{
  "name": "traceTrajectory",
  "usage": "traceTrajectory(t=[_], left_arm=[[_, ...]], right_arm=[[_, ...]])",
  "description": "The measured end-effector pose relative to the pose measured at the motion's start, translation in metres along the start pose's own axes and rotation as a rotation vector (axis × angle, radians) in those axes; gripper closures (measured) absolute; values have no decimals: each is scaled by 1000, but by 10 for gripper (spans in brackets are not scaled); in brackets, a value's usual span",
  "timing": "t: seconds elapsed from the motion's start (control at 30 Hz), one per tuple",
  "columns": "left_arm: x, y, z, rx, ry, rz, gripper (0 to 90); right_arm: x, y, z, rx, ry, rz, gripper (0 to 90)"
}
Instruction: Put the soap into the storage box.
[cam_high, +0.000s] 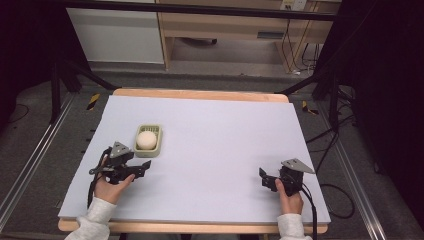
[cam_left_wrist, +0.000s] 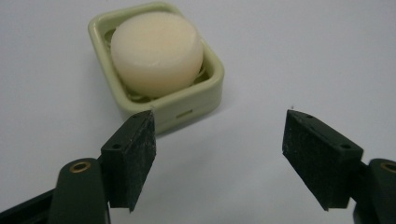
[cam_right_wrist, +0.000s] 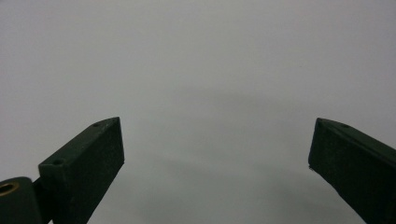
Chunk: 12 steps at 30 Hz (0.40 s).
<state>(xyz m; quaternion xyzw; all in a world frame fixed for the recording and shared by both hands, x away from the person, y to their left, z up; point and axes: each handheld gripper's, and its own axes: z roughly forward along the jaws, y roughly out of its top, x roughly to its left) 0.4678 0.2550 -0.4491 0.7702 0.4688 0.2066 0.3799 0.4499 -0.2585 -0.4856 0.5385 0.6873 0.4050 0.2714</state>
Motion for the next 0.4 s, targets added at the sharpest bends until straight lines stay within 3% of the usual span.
traceTrajectory(t=[0.2, 0.4], left_arm=[[9, -14, -4, 17, 28, -14, 240], [15, -21, -8, 35, 49, -2, 221]], right_arm=[[0, 0, 1, -3, -6, -13, 38], [0, 0, 1, 1, -2, -8, 38]])
